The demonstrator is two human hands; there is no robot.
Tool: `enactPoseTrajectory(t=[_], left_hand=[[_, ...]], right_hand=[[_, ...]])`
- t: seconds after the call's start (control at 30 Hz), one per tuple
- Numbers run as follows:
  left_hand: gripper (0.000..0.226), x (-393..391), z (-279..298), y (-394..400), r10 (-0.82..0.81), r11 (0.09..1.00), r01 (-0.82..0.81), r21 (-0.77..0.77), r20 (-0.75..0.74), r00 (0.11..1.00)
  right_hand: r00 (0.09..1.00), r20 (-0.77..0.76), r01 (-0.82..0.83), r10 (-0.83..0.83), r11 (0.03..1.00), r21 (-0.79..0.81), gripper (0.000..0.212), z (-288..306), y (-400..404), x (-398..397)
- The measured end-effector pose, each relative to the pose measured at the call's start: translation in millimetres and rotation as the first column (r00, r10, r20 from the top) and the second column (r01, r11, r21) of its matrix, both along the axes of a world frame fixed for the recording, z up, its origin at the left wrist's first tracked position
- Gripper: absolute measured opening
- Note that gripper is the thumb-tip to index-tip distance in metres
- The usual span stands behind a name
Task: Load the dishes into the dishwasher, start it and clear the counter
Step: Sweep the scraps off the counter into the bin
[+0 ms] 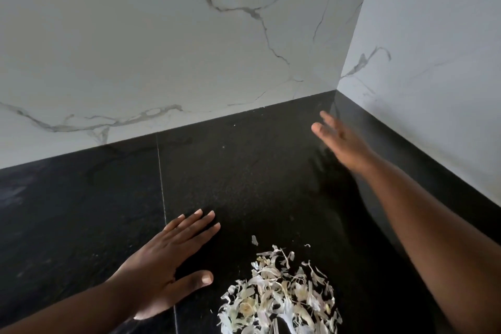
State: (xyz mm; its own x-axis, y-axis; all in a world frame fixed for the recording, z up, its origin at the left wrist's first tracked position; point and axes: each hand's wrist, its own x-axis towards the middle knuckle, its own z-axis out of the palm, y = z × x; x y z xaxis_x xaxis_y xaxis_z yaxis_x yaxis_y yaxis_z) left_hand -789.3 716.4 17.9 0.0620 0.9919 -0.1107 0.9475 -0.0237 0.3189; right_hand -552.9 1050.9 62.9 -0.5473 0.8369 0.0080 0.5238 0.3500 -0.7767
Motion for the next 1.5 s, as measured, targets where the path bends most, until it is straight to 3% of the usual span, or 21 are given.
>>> enactPoseTrajectory(t=[0.07,0.13,0.23,0.37,0.5,0.67,0.87,1.0,1.07,1.13,1.2,1.23,1.37,1.5], left_hand=[[0.070,1.1,0.3,-0.8,0.011,1.000,-0.011,-0.007,0.000,1.000],[0.070,1.5,0.5,-1.1,0.014,1.000,-0.014,-0.016,-0.002,1.000],[0.072,1.5,1.6,0.6,0.002,1.000,-0.002,-0.026,-0.008,1.000],[0.075,1.2,2.2,1.0,-0.023,0.999,0.022,-0.025,-0.014,1.000],[0.076,0.9,1.8,2.1,-0.020,1.000,0.019,-0.024,-0.014,1.000],[0.080,1.4,0.3,2.4,-0.017,0.999,0.016,-0.031,-0.020,1.000],[0.084,0.1,-3.4,3.1,-0.022,1.000,0.022,-0.007,-0.026,0.999],[0.084,-0.6,-4.8,2.9,-0.023,1.000,0.023,0.002,-0.020,1.000],[0.084,-0.9,-4.9,2.7,-0.029,1.000,0.029,0.011,-0.019,0.999],[0.085,-1.0,-4.8,2.4,-0.031,0.999,0.031,0.017,-0.014,0.999],[0.086,-0.2,-4.5,2.2,-0.031,0.999,0.031,0.023,-0.011,0.999],[0.086,0.3,-4.1,2.0,-0.031,0.999,0.032,0.027,-0.012,0.999],[0.084,1.7,-3.2,2.1,-0.032,0.999,0.032,0.039,0.001,0.999],[0.076,1.1,-5.6,2.3,-0.036,0.998,0.036,0.050,0.009,0.999]], right_hand=[[0.974,0.198,0.113,-0.112,0.994,0.009,0.116,-10.8,29.6,3.0],[0.953,0.280,0.120,-0.118,0.993,0.009,0.122,-24.4,37.2,2.5],[0.975,0.210,0.066,-0.069,0.998,0.019,0.107,-36.7,16.3,-2.6],[0.950,0.141,-0.282,0.280,0.959,-0.009,0.076,-34.4,-52.8,-2.8],[0.818,0.142,-0.553,0.558,0.830,-0.072,0.091,-32.0,-133.3,7.6],[0.707,0.192,-0.647,0.681,0.732,-0.212,0.082,-26.3,-195.3,12.5],[0.680,0.179,-0.674,0.711,0.702,-0.231,0.085,-22.2,-225.2,22.8],[0.705,0.177,-0.642,0.687,0.724,-0.253,0.073,-13.6,-235.3,28.1],[0.754,0.206,-0.591,0.623,0.781,-0.200,0.061,-7.0,-244.5,29.4],[0.842,0.254,-0.517,0.475,0.846,0.129,0.049,-3.9,-263.4,25.7],[0.906,0.298,-0.416,0.302,0.767,0.488,0.042,-8.2,-293.1,15.4],[0.915,0.330,-0.387,0.232,0.739,0.552,0.044,-12.5,-311.9,7.5],[0.855,0.513,-0.382,0.080,0.767,0.516,0.068,-35.7,-384.7,-28.9],[0.788,0.616,-0.345,-0.006,0.825,0.448,0.081,-40.8,-408.3,-54.0]])
